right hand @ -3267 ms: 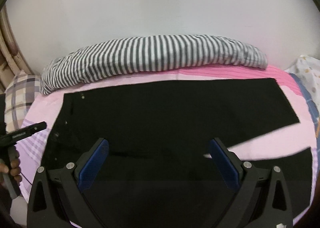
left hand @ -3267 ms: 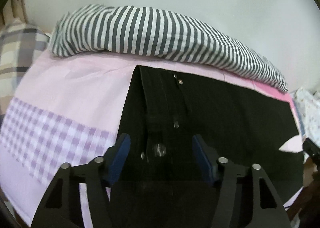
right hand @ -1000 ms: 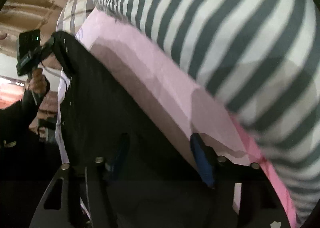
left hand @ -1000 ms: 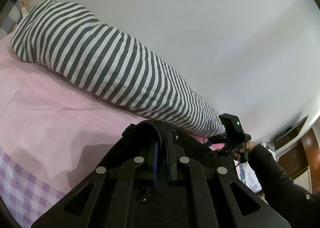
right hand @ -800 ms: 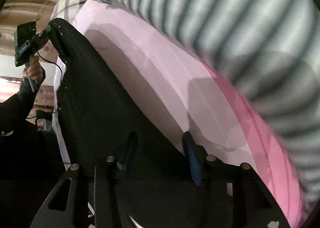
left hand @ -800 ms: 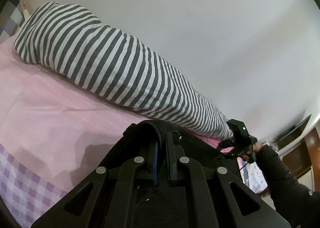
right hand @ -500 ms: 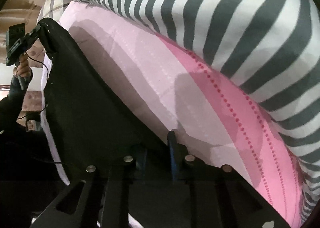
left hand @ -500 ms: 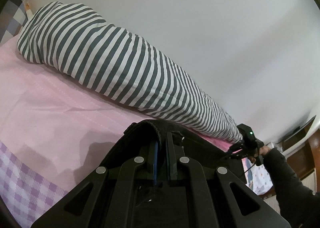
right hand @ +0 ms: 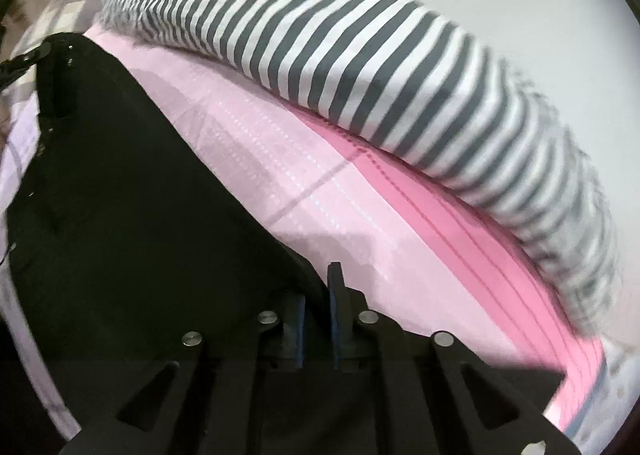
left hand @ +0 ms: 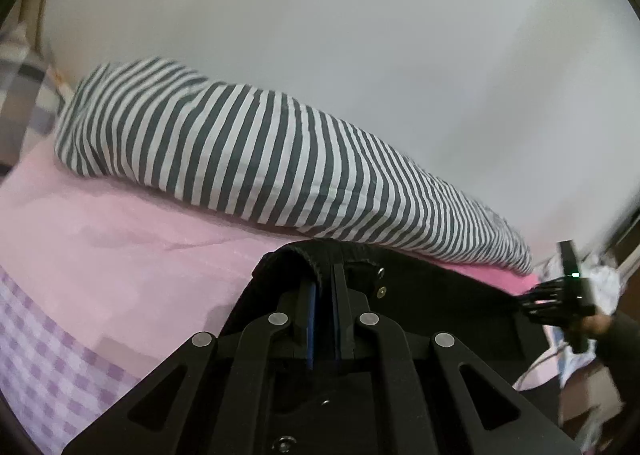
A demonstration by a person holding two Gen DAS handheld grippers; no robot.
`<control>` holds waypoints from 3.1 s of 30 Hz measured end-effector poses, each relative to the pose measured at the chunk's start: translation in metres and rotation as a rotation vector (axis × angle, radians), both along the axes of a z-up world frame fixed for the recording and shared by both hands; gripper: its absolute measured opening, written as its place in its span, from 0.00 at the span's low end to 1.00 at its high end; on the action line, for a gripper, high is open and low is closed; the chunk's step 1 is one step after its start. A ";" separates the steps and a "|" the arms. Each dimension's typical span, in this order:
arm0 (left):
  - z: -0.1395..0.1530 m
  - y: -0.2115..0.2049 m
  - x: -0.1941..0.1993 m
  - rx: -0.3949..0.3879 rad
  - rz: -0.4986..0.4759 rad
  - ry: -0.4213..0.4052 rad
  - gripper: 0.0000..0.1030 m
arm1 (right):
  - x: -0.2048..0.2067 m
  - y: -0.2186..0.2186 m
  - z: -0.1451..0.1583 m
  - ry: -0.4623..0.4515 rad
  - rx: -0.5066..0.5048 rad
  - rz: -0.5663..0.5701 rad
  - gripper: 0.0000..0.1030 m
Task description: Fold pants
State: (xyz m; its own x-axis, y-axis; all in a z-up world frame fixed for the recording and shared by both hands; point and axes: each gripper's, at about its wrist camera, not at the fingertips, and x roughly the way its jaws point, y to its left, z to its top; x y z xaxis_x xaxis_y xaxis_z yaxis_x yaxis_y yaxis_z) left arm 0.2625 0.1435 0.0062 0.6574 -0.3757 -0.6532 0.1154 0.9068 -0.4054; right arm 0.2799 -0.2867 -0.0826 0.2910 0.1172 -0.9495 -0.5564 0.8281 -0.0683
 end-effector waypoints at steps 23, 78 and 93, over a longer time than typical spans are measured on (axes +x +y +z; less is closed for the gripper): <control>0.010 0.020 -0.150 0.130 -0.136 -0.020 0.07 | -0.208 -0.022 0.033 -0.095 0.096 -0.296 0.06; -0.076 0.058 -0.233 -0.301 0.080 0.458 0.50 | -0.310 -0.008 0.036 -0.204 0.287 -0.465 0.51; -0.087 0.048 -0.226 -0.308 0.165 0.362 0.27 | -0.297 -0.025 0.020 -0.204 0.226 -0.599 0.51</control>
